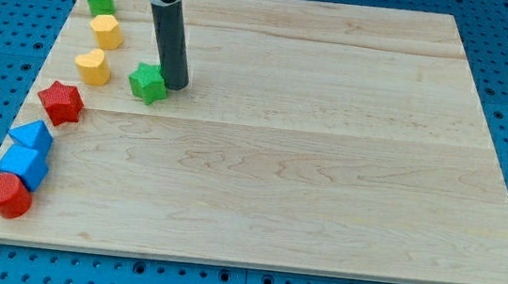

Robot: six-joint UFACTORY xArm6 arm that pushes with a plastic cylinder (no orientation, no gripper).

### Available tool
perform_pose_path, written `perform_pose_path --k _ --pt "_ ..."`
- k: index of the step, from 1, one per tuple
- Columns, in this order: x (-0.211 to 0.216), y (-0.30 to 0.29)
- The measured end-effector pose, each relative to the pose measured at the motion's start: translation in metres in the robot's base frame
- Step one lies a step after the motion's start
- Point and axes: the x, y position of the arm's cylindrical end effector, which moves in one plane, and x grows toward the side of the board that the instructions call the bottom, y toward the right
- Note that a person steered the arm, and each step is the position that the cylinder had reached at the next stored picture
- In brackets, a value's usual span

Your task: Move the green star into the hexagon

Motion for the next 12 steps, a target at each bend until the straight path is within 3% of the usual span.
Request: perform_pose_path --k 3,5,7,8,9,12 --pt "0.055 -0.002" --pt "0.025 -0.003" --pt "0.050 -0.003" --pt "0.040 -0.029" --pt "0.010 -0.030" --pt "-0.022 -0.009"
